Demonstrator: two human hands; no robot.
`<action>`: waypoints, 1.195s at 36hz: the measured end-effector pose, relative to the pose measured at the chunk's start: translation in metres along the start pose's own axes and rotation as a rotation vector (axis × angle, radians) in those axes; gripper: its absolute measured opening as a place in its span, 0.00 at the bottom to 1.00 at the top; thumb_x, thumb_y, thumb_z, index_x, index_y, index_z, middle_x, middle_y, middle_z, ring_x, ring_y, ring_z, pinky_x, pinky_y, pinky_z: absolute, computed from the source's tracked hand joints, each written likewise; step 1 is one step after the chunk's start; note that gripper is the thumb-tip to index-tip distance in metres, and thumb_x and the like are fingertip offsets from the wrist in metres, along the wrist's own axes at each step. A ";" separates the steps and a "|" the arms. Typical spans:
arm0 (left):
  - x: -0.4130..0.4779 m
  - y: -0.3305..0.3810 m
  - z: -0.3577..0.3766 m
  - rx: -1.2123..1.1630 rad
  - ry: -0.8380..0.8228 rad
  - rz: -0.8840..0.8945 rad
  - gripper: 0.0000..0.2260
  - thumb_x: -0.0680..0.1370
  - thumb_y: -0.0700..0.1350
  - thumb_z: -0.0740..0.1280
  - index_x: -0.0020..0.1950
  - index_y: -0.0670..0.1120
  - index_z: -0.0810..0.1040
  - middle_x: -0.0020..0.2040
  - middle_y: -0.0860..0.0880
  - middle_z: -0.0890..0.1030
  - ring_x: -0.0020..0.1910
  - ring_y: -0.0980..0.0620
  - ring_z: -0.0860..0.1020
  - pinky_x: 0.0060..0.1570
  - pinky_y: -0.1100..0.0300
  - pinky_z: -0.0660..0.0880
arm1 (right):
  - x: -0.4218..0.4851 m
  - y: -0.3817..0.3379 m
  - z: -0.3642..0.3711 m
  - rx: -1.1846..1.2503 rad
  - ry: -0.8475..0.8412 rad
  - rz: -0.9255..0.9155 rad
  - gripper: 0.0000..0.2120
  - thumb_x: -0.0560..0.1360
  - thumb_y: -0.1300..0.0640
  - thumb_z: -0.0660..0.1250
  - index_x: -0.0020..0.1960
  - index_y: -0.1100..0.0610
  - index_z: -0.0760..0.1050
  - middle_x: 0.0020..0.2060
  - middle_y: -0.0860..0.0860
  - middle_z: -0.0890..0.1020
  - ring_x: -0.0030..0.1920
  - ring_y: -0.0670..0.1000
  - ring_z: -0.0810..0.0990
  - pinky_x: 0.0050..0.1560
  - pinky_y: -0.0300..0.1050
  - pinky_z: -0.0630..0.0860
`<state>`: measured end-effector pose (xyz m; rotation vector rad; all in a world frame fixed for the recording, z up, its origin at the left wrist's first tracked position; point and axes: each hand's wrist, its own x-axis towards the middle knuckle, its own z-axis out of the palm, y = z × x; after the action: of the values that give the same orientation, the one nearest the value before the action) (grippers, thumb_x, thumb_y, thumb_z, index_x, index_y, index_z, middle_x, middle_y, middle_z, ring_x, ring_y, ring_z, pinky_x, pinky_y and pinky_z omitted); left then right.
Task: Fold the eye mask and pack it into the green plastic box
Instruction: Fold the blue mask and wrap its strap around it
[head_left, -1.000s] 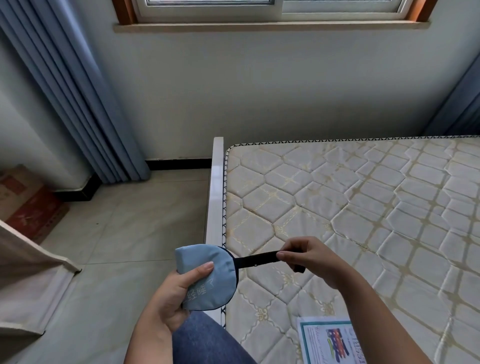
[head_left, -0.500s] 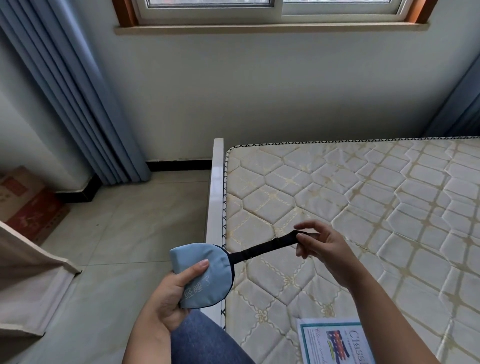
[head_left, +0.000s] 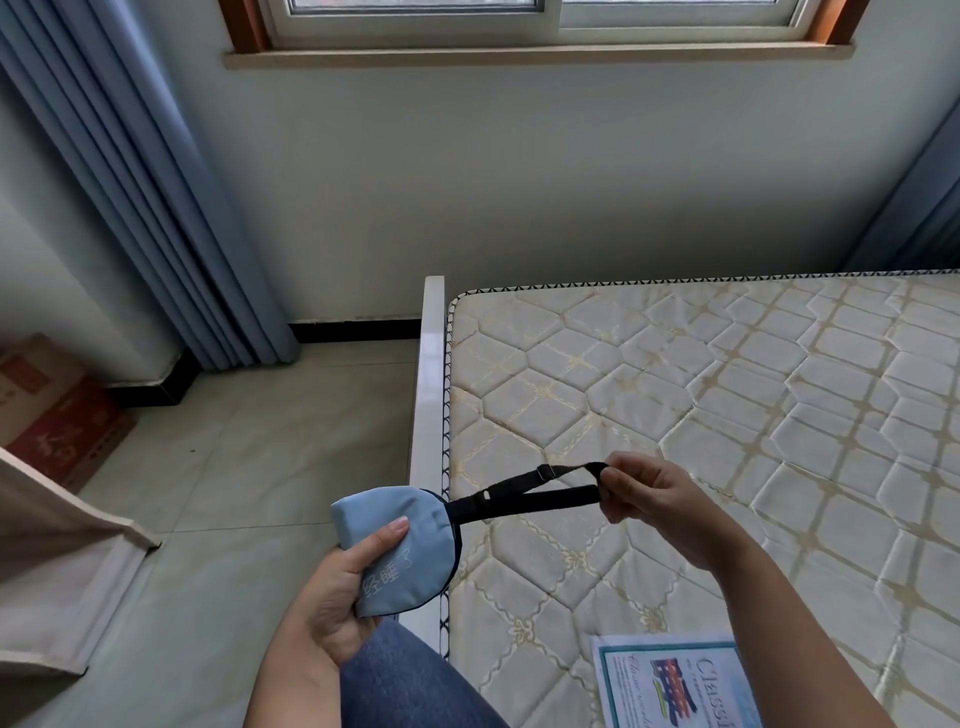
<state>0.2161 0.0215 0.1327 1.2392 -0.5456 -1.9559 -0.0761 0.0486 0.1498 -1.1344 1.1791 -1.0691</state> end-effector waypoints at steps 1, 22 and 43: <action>0.000 0.000 0.000 -0.003 0.000 -0.004 0.11 0.69 0.39 0.68 0.50 0.37 0.78 0.37 0.41 0.85 0.31 0.47 0.83 0.25 0.59 0.78 | -0.001 -0.002 -0.001 -0.016 -0.023 0.019 0.10 0.71 0.55 0.61 0.35 0.60 0.72 0.26 0.50 0.75 0.29 0.45 0.72 0.34 0.34 0.70; -0.002 -0.001 -0.001 -0.010 0.003 -0.021 0.18 0.66 0.40 0.69 0.54 0.36 0.77 0.39 0.40 0.85 0.33 0.45 0.84 0.26 0.57 0.79 | 0.001 0.004 -0.002 -0.083 0.156 -0.018 0.04 0.75 0.65 0.64 0.41 0.65 0.73 0.29 0.54 0.82 0.29 0.50 0.79 0.30 0.36 0.72; 0.003 -0.011 0.007 -0.114 -0.091 -0.052 0.10 0.65 0.41 0.68 0.43 0.38 0.84 0.40 0.40 0.85 0.34 0.46 0.84 0.30 0.58 0.80 | 0.023 -0.009 0.024 0.341 0.361 -0.084 0.14 0.73 0.62 0.64 0.29 0.53 0.71 0.24 0.49 0.74 0.28 0.47 0.76 0.28 0.35 0.71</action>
<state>0.2049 0.0264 0.1269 1.1079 -0.4449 -2.0657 -0.0499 0.0268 0.1567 -0.7482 1.1728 -1.5202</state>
